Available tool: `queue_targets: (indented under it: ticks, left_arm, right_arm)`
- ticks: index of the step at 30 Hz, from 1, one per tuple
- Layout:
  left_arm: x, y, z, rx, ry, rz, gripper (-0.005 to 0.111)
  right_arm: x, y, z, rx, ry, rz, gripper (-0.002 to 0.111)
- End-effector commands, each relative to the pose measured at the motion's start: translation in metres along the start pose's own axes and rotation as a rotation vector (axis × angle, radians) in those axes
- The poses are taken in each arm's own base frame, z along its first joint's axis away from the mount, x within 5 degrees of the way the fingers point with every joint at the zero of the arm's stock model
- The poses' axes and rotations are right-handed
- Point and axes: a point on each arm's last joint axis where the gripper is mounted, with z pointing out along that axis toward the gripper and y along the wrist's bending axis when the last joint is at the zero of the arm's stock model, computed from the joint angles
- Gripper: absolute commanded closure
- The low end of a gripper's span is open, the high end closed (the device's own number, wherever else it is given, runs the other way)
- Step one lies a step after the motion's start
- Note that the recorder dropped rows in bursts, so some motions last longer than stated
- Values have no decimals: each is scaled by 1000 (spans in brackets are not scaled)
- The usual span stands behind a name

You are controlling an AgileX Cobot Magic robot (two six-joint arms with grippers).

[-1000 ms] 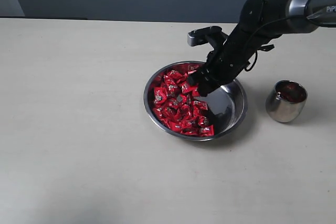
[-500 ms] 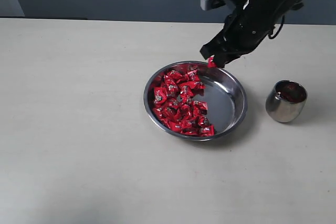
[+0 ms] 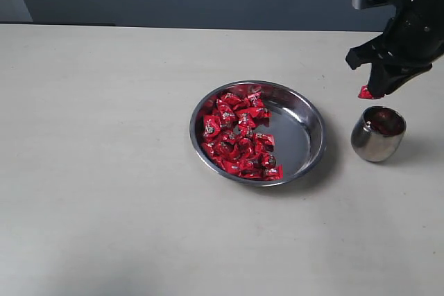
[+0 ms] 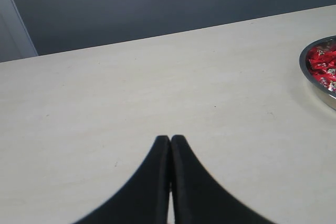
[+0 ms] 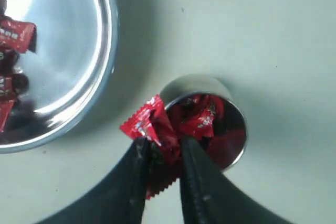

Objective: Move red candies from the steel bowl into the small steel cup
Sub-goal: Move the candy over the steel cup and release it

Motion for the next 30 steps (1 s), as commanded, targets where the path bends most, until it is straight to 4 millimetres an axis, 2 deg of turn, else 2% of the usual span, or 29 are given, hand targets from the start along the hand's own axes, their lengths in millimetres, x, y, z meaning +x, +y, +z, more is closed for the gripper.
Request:
queue_targets:
  ticks: [1, 10, 16, 22, 24, 27, 30]
  left_arm:
    - [-1, -1, 0, 10, -11, -2, 106]
    - [-1, -1, 0, 10, -11, -2, 106]
    - [-1, -1, 0, 10, -11, -2, 106]
    - [-1, -1, 0, 10, -11, -2, 106]
    - [-1, -1, 0, 10, -11, -2, 106]
    - [-1, -1, 0, 10, -11, -2, 106]
    - [-1, -1, 0, 10, -11, -2, 106]
  right_arm:
    - [3, -4, -5, 27, 13, -8, 106]
    - [6, -11, -3, 90, 43, -3, 106]
    - [5, -15, 13, 100, 98, -11, 106]
    - [0, -19, 23, 124, 75, 11, 105]
    - [0, -22, 22, 156, 82, 7, 100]
    - [2, -27, 22, 156, 86, 20, 83]
    - [2, -27, 22, 150, 84, 24, 83]
